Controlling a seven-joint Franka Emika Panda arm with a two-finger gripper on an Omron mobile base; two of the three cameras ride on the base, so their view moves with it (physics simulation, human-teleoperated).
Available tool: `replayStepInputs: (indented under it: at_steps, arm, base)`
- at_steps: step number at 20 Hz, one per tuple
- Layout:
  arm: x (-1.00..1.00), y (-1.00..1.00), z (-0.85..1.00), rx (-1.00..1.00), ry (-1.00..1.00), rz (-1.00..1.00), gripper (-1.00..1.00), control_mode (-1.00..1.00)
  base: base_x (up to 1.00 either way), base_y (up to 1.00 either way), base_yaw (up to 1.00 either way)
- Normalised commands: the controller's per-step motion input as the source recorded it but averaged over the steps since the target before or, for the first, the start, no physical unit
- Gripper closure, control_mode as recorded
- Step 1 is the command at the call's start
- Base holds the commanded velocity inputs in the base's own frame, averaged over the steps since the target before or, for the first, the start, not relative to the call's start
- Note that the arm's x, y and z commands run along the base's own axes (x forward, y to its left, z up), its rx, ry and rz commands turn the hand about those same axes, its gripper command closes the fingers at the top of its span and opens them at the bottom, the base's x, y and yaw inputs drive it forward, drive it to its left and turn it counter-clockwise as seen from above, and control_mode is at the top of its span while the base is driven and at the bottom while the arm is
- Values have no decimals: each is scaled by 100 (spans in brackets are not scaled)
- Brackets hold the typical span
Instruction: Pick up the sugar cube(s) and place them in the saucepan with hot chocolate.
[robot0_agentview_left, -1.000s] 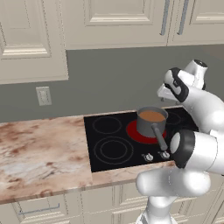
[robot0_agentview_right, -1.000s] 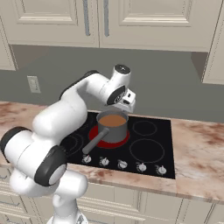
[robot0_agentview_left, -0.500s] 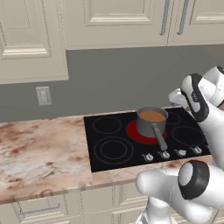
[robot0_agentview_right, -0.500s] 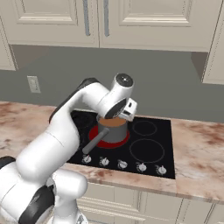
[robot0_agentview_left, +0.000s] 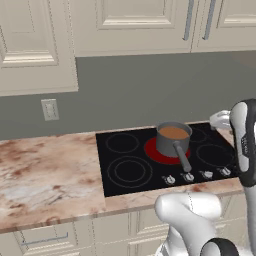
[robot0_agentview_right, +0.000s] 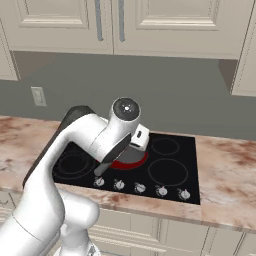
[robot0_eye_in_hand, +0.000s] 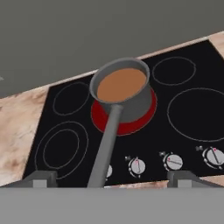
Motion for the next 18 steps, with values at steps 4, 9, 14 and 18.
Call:
replayStepInputs:
  at_steps: [4,9,14,18]
  arm:
    - [-77,29,72,-8,1,0,-100,-100]
    - [-46,71,31,-12,12,0,-100,-100]
    - [-30,77,0,-4,11,0,-100,-100]
    - [-40,59,3,-2,2,0,-100,-100]
  base:
    - [0,0,0]
    - [0,0,0]
    - [0,0,0]
    - [0,0,0]
